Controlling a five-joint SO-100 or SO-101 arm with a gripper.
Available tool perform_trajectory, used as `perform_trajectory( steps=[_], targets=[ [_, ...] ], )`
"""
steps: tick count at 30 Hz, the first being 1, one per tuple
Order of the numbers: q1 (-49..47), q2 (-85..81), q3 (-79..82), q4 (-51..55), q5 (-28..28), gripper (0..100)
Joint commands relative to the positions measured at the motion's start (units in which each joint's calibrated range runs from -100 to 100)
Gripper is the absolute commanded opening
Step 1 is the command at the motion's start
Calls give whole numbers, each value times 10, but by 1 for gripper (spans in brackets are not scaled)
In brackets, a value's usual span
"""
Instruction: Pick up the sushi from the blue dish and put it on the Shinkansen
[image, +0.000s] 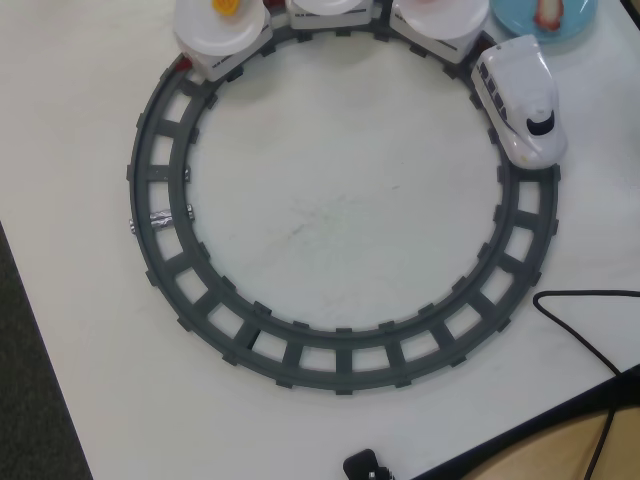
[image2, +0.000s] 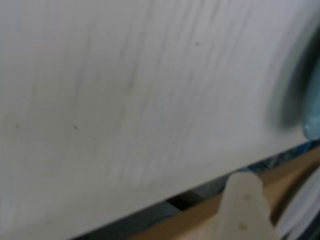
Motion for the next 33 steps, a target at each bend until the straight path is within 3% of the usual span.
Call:
perform_trajectory(
  steps=[1,16,25,33],
  targets=[
    [1,33,-124,20,1,31],
    [-45,625,-501,-82,7,31],
    [-47,906,-706,-81,105,31],
    [-43,1047,-823,-81,174,31]
  ],
)
